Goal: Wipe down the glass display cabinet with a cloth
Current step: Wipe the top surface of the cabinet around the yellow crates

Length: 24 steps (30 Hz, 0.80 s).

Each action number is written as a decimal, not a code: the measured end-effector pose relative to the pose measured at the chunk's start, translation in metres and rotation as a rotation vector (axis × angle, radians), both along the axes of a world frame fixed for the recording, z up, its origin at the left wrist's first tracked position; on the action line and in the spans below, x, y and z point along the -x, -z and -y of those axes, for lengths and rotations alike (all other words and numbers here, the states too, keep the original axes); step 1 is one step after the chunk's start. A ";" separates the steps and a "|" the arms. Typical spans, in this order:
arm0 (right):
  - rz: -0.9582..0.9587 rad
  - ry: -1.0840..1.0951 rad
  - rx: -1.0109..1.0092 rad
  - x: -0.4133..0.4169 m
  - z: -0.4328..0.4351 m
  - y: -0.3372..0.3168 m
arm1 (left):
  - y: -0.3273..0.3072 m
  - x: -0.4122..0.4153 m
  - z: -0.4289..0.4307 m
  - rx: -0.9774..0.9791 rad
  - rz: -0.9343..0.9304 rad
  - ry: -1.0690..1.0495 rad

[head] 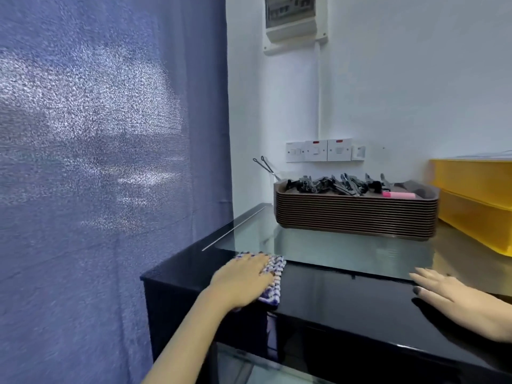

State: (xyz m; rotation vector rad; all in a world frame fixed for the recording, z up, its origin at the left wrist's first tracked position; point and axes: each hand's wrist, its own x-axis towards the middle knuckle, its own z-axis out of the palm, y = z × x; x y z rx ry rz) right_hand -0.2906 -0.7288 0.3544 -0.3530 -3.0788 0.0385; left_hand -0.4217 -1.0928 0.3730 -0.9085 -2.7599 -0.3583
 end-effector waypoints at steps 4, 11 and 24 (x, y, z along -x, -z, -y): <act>0.001 0.053 -0.039 0.011 0.002 0.008 | 0.003 0.055 0.071 0.015 0.042 -0.117; 0.042 -0.145 -0.012 0.048 0.121 -0.011 | 0.002 0.134 0.098 0.045 0.102 -0.204; -0.042 -0.085 0.091 0.056 0.146 -0.023 | -0.017 0.124 -0.009 0.126 0.143 0.013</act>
